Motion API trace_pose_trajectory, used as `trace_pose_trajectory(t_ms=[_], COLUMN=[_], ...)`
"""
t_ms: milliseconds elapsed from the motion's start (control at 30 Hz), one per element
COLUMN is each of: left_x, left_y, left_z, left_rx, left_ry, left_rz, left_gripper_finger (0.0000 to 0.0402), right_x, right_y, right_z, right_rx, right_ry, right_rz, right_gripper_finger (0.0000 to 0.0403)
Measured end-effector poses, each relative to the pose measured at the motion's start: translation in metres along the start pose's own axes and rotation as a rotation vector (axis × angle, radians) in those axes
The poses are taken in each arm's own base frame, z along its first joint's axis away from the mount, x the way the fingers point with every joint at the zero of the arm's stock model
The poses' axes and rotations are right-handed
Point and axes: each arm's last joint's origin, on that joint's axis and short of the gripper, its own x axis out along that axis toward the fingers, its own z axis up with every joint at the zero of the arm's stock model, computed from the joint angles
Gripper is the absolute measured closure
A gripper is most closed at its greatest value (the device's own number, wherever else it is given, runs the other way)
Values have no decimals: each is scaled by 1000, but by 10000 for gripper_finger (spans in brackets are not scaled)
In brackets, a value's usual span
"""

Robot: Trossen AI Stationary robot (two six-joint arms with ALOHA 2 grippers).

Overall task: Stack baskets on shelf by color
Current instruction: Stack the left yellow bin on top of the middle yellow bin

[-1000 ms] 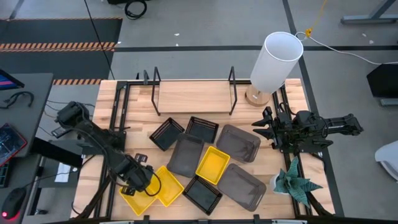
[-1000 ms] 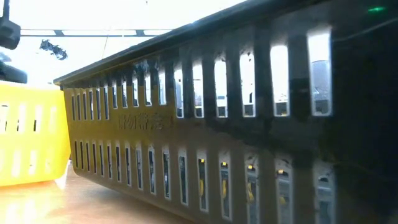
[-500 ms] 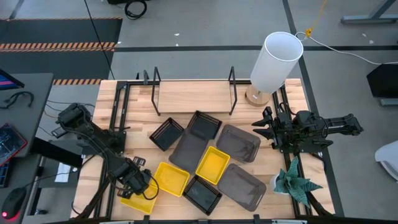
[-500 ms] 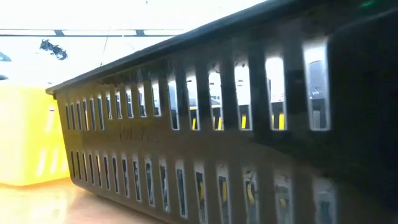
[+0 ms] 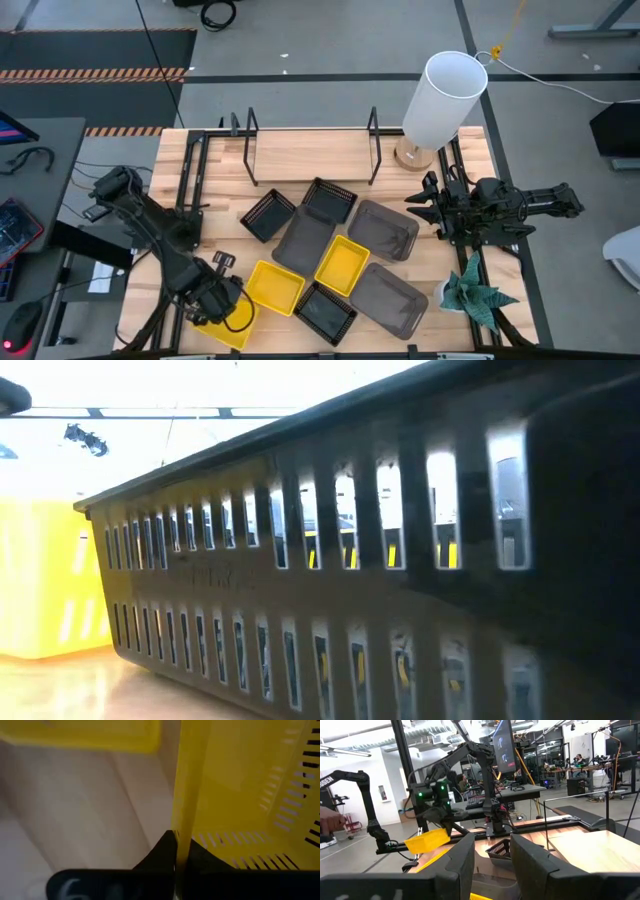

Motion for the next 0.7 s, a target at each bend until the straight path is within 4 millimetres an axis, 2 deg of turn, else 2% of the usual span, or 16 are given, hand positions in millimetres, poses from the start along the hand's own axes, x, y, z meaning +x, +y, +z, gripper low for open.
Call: trace_pose_trajectory(t_ms=[167,500,700], left_x=[-14,-15,-16], left_y=[16,60,75], left_z=[12,27,32], left_rx=[-56,-110,-64], left_ry=[-48,-55,-72], left_rz=[92,173,233], left_gripper_finger=[398,396,395], right_x=[0,0,0], right_y=[0,0,0], right_z=[0,0,0], right_rx=[0,0,0], right_ry=[0,0,0], right_rz=[0,0,0], right_gripper_finger=[273,273,273])
